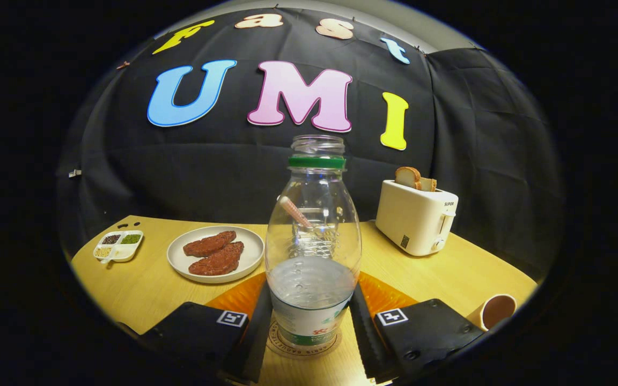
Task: Take the bottle from table, then pour the juice into the cup, finally place the bottle on the coaster
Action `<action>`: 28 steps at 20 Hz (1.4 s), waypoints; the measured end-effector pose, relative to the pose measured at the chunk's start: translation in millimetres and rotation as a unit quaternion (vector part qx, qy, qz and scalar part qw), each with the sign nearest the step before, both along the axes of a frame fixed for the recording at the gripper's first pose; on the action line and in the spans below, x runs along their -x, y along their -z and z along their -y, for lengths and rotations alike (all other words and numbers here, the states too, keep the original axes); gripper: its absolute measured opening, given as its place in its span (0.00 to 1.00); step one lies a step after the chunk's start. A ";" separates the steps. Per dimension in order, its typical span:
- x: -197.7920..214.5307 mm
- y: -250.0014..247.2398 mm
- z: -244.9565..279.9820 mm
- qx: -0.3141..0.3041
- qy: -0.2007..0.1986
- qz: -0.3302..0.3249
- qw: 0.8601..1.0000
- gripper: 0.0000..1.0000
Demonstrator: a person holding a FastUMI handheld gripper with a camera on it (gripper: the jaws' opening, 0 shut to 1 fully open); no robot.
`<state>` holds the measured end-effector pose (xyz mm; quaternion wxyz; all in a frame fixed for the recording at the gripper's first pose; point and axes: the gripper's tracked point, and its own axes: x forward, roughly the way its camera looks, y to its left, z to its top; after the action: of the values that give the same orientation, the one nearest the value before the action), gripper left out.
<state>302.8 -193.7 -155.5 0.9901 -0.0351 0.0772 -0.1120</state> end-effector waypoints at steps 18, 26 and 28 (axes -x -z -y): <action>53.3 -19.6 -14.9 0.012 0.024 -0.004 1.000 0.97; 132.6 -80.5 -23.1 0.021 0.010 0.025 0.999 0.97; 157.5 -102.9 -36.3 0.019 -0.015 0.032 0.999 0.97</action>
<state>145.3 -157.4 -52.7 0.9927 -0.0517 0.0428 -0.0999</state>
